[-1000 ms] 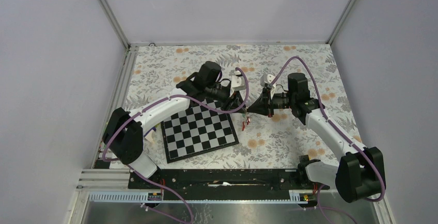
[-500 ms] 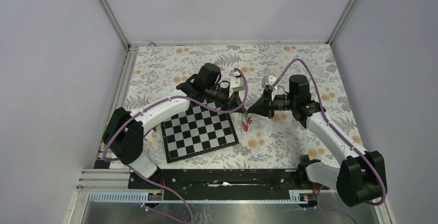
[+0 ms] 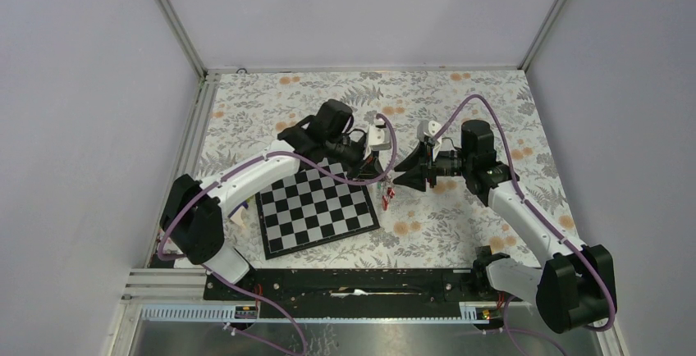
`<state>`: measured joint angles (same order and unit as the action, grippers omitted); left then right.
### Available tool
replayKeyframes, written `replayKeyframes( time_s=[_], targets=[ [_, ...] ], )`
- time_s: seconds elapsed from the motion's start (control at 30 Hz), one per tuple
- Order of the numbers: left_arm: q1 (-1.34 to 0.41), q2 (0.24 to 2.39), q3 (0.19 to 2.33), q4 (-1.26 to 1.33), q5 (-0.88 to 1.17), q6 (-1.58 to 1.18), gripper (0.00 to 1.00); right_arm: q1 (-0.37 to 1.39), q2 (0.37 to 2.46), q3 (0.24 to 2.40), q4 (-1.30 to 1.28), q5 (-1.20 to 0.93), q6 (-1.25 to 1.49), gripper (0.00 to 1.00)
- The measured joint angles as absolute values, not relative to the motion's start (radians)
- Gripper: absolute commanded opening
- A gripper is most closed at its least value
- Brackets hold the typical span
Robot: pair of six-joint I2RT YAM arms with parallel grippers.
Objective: Put the keys on the keyring
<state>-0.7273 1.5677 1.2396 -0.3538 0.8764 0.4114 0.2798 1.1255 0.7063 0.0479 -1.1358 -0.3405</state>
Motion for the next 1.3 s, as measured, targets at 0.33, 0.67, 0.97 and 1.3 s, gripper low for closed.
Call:
replayKeyframes(
  time_s=[0.33,0.67,0.97,1.3],
  targets=[
    [-0.803,1.568,1.368,-0.602,0.678,0.567,0.0,0.282,1.158,0.804,-0.001,-1.139,-0.379,0.51],
    [-0.851,1.573,1.44,-0.635,0.545,0.52,0.0,0.288,1.176,0.759,0.076,-1.2,-0.319,0.37],
    [-0.856,1.573,1.44,-0.635,0.53,0.491,0.0,0.289,1.175,0.739,0.122,-1.222,-0.284,0.27],
    [-0.859,1.573,1.44,-0.635,0.53,0.477,0.0,0.29,1.176,0.725,0.162,-1.223,-0.255,0.14]
  ],
)
